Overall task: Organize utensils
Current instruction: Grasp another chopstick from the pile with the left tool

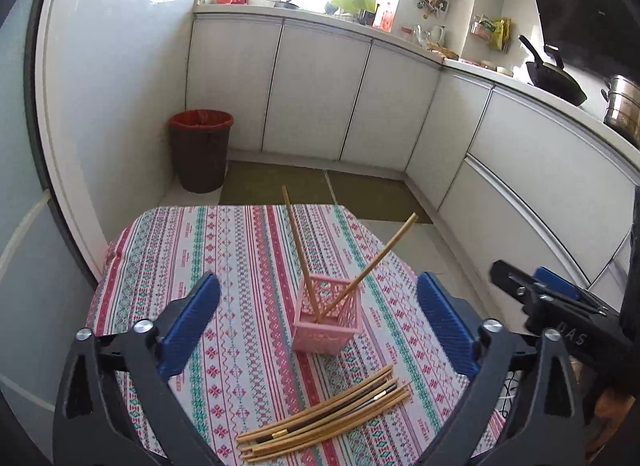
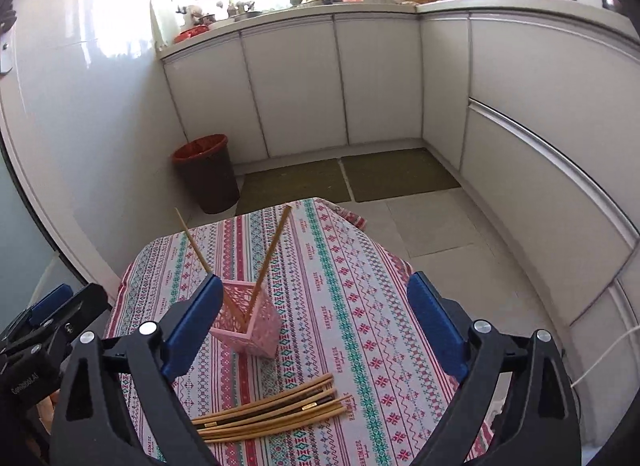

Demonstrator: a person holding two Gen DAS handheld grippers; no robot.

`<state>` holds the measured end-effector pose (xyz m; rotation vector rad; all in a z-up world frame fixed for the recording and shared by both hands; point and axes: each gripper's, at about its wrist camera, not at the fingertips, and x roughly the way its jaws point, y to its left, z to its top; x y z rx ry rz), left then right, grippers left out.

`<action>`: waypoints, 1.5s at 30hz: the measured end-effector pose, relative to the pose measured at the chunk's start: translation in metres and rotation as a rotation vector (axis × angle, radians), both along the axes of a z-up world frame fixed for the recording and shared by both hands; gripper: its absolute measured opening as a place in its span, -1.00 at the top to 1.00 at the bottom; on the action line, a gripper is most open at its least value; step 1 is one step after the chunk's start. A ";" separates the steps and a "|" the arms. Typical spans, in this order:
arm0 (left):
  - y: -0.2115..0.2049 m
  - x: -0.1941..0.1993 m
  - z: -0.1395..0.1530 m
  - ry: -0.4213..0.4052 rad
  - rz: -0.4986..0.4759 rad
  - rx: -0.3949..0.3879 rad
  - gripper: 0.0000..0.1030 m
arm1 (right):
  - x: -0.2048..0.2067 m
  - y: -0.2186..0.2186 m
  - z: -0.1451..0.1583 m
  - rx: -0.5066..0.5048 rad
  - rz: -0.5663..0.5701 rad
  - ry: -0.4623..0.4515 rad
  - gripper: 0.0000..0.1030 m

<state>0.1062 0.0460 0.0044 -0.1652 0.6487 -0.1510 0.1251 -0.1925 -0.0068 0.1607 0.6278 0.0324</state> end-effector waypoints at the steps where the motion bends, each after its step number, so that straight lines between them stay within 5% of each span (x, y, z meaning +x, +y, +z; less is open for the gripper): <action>1: -0.001 0.001 -0.004 0.020 -0.010 0.006 -0.86 | -0.005 -0.009 -0.005 0.015 -0.028 0.005 -0.84; 8: -0.061 0.017 -0.086 0.411 -0.358 0.104 -0.86 | -0.037 -0.081 -0.082 0.039 -0.164 0.208 -0.87; 13: -0.112 0.019 -0.138 0.535 -0.514 0.190 -0.86 | -0.051 -0.129 -0.132 0.124 -0.259 0.355 -0.87; 16: -0.138 0.023 -0.159 0.526 -0.566 0.290 -0.81 | -0.052 -0.149 -0.133 0.266 -0.248 0.343 -0.87; 19: -0.163 0.030 -0.167 0.462 -0.635 0.371 -0.61 | -0.053 -0.159 -0.143 0.301 -0.283 0.360 -0.87; 21: -0.175 0.034 -0.169 0.440 -0.681 0.395 -0.30 | -0.052 -0.162 -0.146 0.327 -0.284 0.366 -0.87; 30: -0.204 0.053 -0.202 0.492 -0.763 0.496 0.32 | -0.052 -0.173 -0.151 0.374 -0.323 0.376 -0.87; 36: -0.203 0.065 -0.210 0.488 -0.771 0.477 0.75 | -0.047 -0.171 -0.156 0.369 -0.314 0.396 -0.87; 42: -0.198 0.055 -0.200 0.429 -0.760 0.487 0.84 | -0.043 -0.163 -0.161 0.348 -0.294 0.414 -0.87; 45: -0.180 0.054 -0.184 0.408 -0.714 0.433 0.85 | -0.038 -0.152 -0.165 0.332 -0.262 0.448 -0.87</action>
